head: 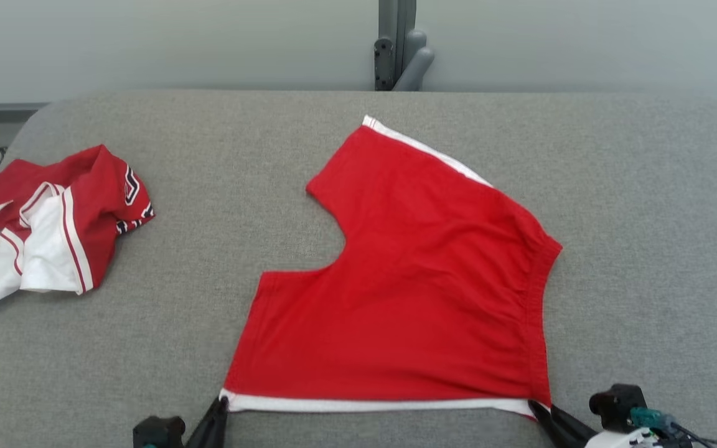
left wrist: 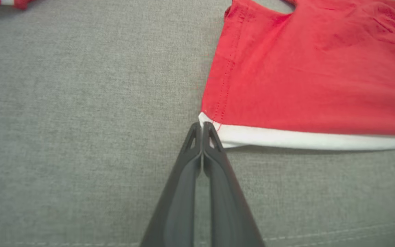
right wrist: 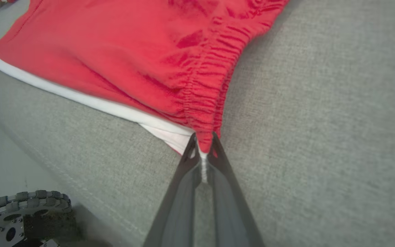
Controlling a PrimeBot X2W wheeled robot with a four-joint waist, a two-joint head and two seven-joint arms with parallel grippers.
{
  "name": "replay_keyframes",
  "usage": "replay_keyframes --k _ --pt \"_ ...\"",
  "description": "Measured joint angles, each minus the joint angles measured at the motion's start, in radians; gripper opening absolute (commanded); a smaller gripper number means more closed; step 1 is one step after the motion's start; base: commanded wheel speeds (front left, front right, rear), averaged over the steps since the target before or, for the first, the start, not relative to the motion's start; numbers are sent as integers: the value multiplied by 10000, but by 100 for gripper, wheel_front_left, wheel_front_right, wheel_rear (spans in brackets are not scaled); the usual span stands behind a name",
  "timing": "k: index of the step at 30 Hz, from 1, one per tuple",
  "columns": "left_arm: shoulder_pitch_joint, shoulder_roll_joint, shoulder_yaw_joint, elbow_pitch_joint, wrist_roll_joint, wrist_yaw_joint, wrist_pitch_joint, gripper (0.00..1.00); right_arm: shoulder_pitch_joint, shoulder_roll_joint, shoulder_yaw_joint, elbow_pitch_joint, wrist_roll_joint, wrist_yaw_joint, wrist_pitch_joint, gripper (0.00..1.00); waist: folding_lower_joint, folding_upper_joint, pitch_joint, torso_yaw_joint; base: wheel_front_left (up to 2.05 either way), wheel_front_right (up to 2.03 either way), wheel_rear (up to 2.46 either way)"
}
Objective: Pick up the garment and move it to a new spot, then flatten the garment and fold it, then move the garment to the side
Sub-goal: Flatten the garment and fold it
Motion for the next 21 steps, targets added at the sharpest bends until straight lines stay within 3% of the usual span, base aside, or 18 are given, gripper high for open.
replay_keyframes --k 8,13,21 --pt "1150 180 -52 -12 -307 0 2 0 1280 90 128 8 31 2 33 0 0 0 -929 -53 0 0 0" --pt "1229 276 2 -435 -303 0 2 0 1482 63 -67 -439 82 2 81 0 0 0 -952 36 0 0 0" --pt "-966 571 -395 -1722 65 2 2 0 334 35 -1783 -1628 -242 -4 92 0 0 0 -228 -95 0 0 0"
